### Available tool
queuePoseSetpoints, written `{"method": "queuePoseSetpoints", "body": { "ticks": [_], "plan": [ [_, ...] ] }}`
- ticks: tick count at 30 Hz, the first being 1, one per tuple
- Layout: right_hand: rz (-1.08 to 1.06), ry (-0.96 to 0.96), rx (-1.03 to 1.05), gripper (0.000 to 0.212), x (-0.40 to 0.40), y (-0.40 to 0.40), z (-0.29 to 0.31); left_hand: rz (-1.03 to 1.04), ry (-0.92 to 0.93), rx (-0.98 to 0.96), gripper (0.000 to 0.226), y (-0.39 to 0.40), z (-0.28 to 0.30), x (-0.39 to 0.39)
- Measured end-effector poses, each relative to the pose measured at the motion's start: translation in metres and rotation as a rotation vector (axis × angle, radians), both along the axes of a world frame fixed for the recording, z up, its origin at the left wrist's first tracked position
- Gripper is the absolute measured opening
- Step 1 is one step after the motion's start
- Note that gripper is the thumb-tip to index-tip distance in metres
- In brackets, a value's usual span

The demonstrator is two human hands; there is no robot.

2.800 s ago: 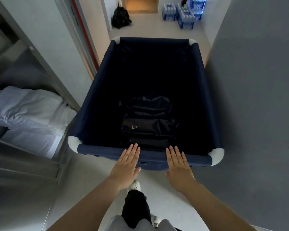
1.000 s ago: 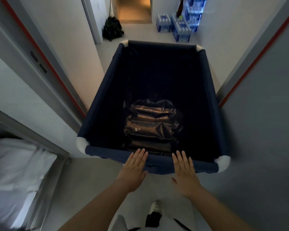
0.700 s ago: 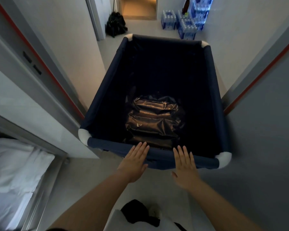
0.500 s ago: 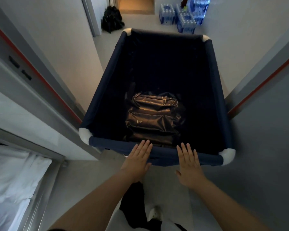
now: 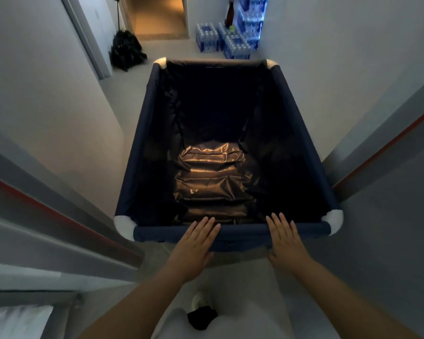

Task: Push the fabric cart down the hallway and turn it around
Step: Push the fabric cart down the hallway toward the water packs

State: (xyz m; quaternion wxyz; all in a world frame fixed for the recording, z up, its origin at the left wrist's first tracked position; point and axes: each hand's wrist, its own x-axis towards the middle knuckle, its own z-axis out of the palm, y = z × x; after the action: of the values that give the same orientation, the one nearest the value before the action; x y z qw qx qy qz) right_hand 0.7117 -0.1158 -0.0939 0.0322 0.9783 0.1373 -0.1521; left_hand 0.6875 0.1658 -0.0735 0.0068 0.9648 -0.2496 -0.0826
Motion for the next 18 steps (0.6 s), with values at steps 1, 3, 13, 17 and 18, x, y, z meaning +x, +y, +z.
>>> {"method": "queuePoseSetpoints", "body": {
  "ticks": [1,3,13,17,18],
  "plan": [
    [-0.024,0.009,0.004,0.094,0.008,0.003,0.0,-0.01,0.007,-0.001,0.067,0.001,-0.003,0.01],
    [-0.066,0.018,0.012,0.092,0.024,0.009,-0.001,0.001,0.017,-0.015,0.065,0.004,-0.007,0.027],
    [-0.144,0.054,-0.003,0.084,0.083,0.024,0.001,0.053,0.027,-0.06,0.062,0.021,-0.01,0.087],
    [-0.16,0.066,-0.004,0.082,0.104,0.03,0.001,0.057,0.01,-0.079,0.063,0.023,-0.013,0.107],
    [-0.169,0.067,-0.008,0.083,0.11,0.032,0.001,0.058,0.009,-0.081,0.063,0.023,-0.015,0.113]
  ]
}}
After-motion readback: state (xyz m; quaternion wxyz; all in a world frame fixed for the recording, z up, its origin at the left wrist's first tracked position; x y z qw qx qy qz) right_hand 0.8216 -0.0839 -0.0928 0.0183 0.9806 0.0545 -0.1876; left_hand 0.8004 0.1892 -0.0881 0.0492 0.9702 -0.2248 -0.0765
